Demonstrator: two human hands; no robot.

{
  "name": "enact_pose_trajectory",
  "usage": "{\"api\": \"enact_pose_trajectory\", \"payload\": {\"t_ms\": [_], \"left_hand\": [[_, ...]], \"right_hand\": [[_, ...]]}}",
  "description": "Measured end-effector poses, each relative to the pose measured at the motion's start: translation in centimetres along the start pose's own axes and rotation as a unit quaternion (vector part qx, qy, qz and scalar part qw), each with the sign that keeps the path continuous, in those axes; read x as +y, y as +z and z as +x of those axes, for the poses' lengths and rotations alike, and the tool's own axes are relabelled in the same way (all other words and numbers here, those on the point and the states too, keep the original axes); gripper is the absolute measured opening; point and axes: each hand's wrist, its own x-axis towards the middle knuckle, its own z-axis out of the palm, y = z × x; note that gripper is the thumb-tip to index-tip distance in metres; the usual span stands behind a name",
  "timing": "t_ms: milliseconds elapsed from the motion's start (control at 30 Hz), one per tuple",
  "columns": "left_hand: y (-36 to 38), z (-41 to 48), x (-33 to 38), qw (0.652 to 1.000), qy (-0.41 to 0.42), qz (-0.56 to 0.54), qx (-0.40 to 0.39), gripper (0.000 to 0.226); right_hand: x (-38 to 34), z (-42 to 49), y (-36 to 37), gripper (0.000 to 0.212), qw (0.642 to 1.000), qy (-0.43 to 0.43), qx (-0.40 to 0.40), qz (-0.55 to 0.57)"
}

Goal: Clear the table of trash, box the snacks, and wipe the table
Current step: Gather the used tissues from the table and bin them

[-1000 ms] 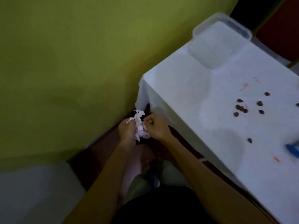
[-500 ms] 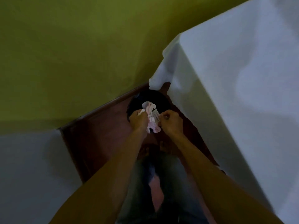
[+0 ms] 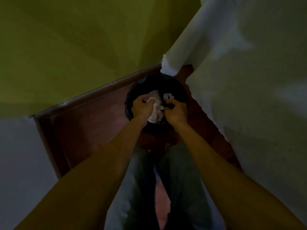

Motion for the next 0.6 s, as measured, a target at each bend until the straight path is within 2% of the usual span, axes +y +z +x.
{"api": "enact_pose_trajectory", "payload": {"t_ms": [233, 600], "left_hand": [[-3.2, -4.9, 3.0, 0.997, 0.062, 0.047, -0.010, 0.036], [-9.4, -24.7, 12.0, 0.981, 0.163, 0.080, -0.064, 0.027]], "right_hand": [[-3.2, -4.0, -2.2, 0.019, 1.000, -0.001, 0.012, 0.026], [-12.0, -21.7, -13.7, 0.015, 0.994, -0.056, 0.035, 0.086]]}}
